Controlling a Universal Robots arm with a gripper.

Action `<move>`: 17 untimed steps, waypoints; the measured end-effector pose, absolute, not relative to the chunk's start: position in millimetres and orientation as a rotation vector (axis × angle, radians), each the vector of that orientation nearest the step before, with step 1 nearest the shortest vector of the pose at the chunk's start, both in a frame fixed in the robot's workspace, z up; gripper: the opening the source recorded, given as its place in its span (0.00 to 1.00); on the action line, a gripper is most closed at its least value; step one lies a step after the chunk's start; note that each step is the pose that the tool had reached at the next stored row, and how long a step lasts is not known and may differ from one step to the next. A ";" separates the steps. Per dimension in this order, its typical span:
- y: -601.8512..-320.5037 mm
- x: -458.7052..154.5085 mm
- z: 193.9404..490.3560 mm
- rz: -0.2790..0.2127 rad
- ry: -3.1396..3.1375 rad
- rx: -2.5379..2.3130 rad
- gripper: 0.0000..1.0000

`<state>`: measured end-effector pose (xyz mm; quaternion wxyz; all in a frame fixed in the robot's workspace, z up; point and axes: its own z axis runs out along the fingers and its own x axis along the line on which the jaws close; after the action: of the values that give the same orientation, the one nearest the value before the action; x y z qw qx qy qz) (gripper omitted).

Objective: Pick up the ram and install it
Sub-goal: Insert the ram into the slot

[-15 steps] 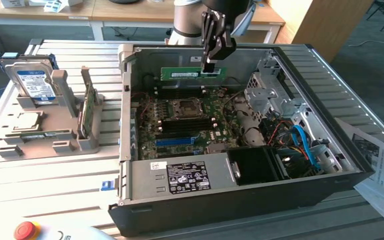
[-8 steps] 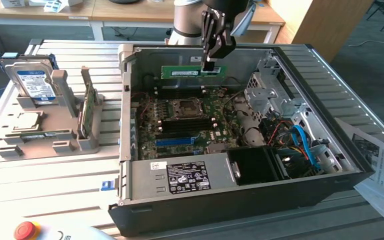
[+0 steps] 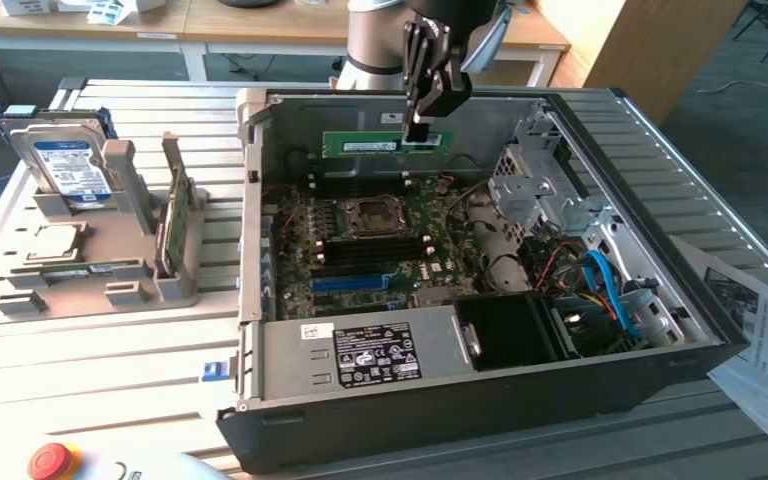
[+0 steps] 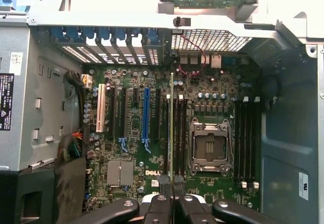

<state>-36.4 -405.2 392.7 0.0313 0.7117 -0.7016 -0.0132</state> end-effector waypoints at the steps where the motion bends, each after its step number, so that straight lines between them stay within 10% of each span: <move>1: -405.2 -36.4 392.7 -0.041 -2.161 2.192 0.12; 17: -405.6 -29.9 392.6 -0.041 -2.161 2.192 0.12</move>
<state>-29.9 -405.6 392.6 0.0313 0.7117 -0.7016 -0.0132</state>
